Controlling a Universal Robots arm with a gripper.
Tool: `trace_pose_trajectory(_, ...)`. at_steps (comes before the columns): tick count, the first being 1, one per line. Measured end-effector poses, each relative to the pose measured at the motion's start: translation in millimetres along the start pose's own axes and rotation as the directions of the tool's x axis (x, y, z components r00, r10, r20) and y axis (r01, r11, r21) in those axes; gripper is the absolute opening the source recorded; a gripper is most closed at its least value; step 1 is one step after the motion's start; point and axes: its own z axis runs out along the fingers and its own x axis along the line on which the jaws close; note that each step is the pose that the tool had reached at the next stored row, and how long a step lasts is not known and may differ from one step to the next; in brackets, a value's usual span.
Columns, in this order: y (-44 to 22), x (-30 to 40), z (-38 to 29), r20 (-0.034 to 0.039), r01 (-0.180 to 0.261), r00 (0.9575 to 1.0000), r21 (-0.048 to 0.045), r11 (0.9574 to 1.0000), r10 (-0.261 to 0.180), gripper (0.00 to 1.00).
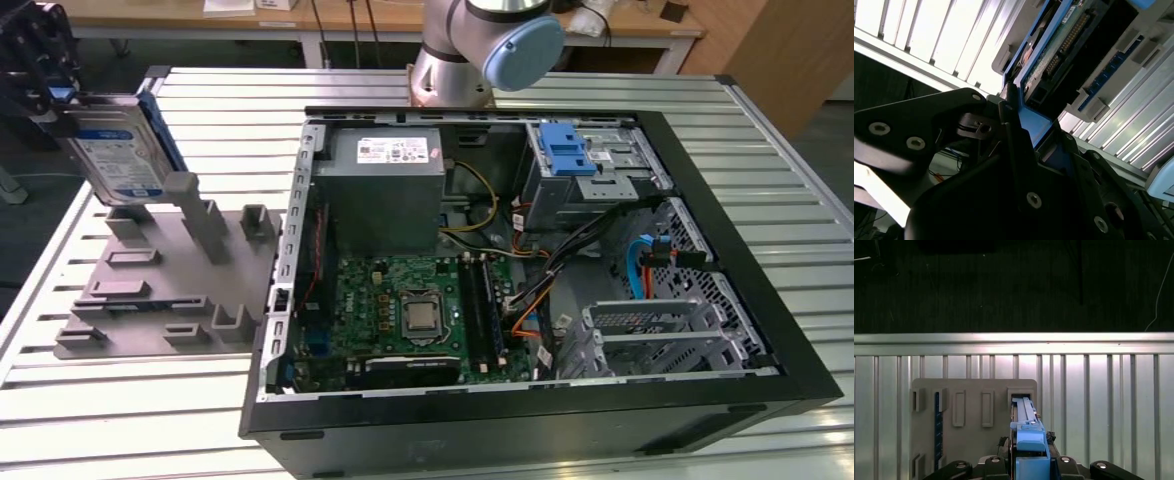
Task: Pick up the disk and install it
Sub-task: 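Pick up the disk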
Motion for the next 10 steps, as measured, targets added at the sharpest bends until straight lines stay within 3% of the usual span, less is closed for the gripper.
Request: trace_pose_trajectory(10,0.0,0.0,-4.9,0.0002,0.000,1.0000,0.0000,1.0000,0.000,0.36)
